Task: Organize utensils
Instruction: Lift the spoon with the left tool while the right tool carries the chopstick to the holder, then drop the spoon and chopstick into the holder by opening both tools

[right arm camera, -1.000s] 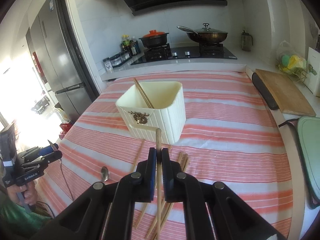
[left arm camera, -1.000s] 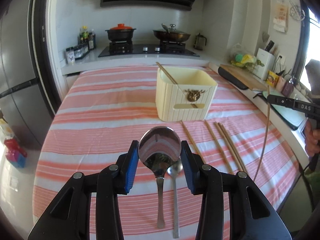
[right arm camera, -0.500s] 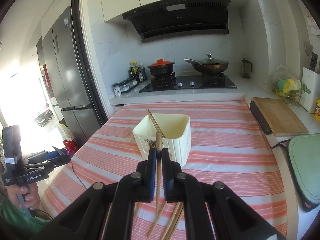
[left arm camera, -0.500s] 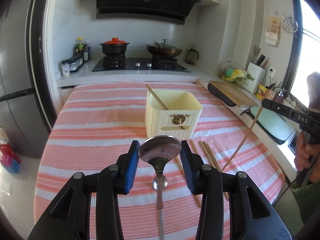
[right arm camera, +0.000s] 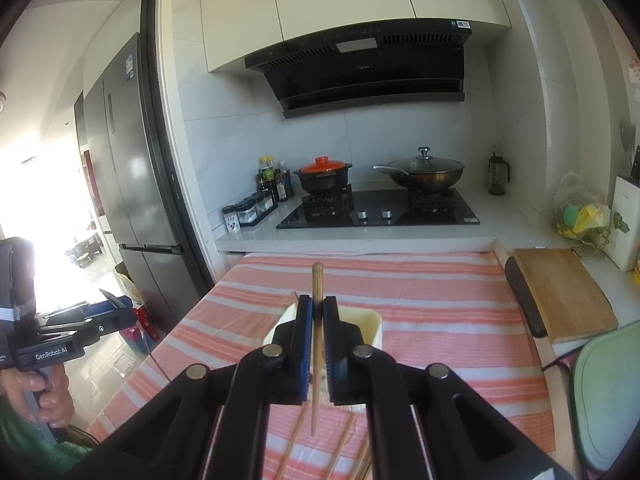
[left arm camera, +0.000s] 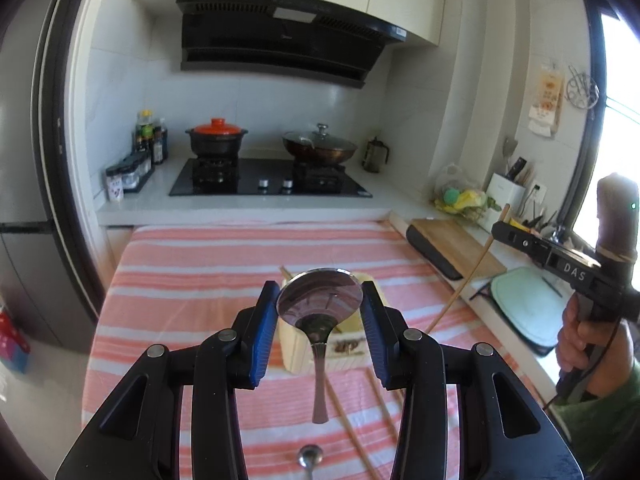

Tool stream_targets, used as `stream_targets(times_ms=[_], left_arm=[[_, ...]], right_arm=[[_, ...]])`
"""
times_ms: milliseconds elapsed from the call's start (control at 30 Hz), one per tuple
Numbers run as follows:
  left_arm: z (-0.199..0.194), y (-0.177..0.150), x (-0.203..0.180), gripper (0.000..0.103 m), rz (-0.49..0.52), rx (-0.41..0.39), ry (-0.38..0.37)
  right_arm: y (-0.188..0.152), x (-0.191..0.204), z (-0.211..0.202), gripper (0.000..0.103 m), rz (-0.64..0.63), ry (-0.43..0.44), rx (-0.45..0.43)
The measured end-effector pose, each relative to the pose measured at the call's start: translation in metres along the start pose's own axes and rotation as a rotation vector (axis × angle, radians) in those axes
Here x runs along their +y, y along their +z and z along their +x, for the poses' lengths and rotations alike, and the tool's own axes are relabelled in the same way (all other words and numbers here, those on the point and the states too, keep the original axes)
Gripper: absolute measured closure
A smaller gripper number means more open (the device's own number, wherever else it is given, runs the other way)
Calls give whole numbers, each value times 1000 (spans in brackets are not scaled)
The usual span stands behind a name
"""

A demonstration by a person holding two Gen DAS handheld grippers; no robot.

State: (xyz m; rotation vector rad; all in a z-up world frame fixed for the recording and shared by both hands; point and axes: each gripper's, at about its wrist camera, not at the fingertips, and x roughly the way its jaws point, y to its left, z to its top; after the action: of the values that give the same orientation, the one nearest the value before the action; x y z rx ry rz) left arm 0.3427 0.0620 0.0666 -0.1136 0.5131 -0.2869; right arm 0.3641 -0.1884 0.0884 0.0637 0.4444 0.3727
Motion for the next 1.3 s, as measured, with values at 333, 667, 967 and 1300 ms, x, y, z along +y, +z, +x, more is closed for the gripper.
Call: stream_targets(times_ms=[333, 667, 967, 1300], left_arm=[[93, 45, 19, 62, -101, -17, 45], [193, 0, 29, 60, -138, 224, 75], [99, -6, 34, 16, -51, 201, 81], [-9, -154, 30, 5, 8, 319, 94]], right_arm=[[42, -2, 78, 97, -92, -70, -38], [-24, -3, 187, 93, -95, -34, 305], [-5, -8, 112, 55, -37, -16, 170], [-159, -18, 8, 49, -97, -151, 280]])
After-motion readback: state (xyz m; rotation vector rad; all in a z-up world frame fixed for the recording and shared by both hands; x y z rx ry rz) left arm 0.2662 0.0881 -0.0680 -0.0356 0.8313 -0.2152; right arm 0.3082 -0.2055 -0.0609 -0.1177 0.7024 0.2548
